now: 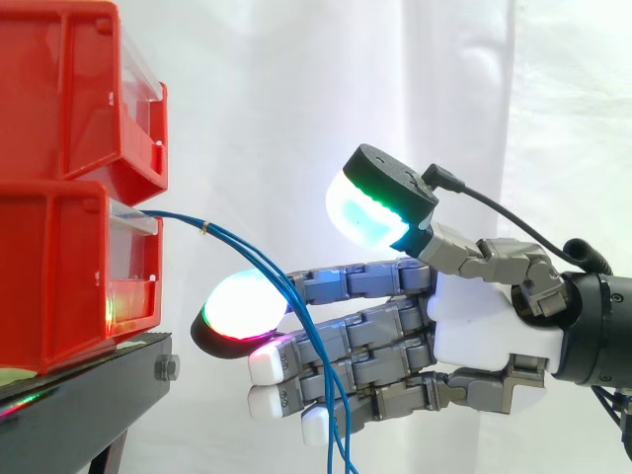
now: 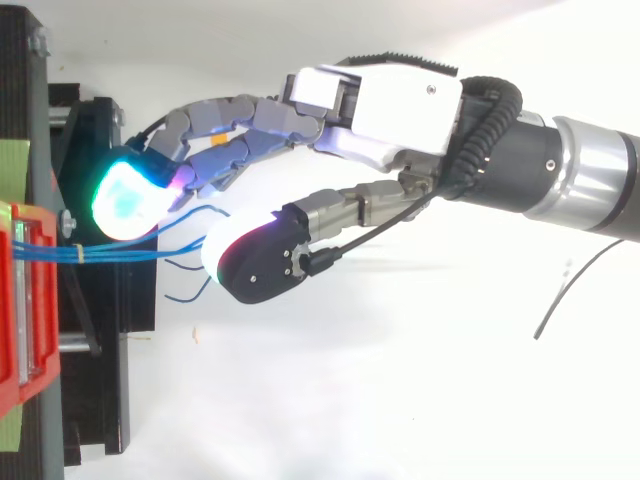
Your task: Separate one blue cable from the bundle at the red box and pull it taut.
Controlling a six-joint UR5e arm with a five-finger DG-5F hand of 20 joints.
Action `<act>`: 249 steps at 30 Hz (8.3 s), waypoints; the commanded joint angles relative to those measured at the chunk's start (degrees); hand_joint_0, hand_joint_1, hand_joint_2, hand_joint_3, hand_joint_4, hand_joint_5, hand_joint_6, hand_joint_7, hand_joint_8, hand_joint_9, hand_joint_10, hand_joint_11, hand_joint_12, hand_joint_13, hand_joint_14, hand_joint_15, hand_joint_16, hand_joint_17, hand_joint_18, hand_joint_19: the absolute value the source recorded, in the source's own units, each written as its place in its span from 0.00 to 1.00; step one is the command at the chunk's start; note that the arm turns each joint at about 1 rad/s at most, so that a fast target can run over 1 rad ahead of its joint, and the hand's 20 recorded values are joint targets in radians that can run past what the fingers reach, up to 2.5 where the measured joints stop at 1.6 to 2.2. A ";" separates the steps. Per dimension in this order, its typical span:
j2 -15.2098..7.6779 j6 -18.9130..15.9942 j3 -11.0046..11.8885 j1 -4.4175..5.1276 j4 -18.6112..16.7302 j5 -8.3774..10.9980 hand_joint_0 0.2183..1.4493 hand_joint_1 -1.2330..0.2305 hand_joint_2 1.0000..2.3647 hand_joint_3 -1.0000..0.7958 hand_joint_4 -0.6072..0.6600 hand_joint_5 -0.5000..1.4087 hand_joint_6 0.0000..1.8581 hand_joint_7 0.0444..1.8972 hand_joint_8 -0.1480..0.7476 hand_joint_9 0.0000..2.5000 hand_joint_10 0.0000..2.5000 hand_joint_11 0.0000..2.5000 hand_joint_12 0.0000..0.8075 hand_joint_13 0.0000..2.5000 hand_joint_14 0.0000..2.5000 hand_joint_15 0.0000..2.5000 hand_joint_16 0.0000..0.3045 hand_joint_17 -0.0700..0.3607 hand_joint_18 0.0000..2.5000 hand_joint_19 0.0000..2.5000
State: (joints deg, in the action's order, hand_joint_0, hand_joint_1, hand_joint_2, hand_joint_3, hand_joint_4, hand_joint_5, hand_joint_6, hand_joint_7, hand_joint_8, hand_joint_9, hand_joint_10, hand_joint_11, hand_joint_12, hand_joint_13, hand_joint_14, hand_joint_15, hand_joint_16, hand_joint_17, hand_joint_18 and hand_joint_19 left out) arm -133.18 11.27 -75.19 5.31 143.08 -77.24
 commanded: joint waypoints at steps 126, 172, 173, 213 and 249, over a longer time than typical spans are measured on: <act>-0.06 -4.33 2.33 -1.09 3.26 -5.73 0.25 0.62 0.00 0.28 0.67 0.18 0.42 0.67 0.55 0.41 0.01 0.32 0.46 0.38 0.01 0.19 0.17 0.44 0.40 0.32; -0.15 -2.66 2.33 -1.18 3.87 -3.26 0.32 0.35 0.01 0.34 0.66 0.15 0.45 0.67 0.54 0.34 0.01 0.36 0.45 0.35 0.01 0.19 0.17 0.43 0.38 0.31; -0.06 -2.66 2.33 -1.09 3.87 -3.26 0.32 0.35 0.01 0.35 0.66 0.15 0.45 0.67 0.54 0.34 0.01 0.36 0.45 0.35 0.01 0.19 0.17 0.43 0.38 0.31; -0.06 -2.92 2.33 -0.82 3.70 -3.00 0.29 0.46 0.00 0.30 0.66 0.16 0.43 0.67 0.54 0.35 0.01 0.34 0.45 0.35 0.01 0.20 0.17 0.44 0.37 0.32; -0.06 -3.36 2.33 -0.47 3.96 -2.39 0.28 0.43 0.01 0.33 0.61 0.16 0.42 0.69 0.53 0.35 0.01 0.33 0.46 0.35 0.01 0.19 0.17 0.44 0.37 0.32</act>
State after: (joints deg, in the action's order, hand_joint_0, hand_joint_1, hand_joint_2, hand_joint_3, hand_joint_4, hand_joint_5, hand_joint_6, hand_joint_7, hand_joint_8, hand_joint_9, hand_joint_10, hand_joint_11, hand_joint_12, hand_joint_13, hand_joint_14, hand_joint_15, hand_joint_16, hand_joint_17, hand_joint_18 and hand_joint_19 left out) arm -133.24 7.97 -72.87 4.76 147.03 -79.63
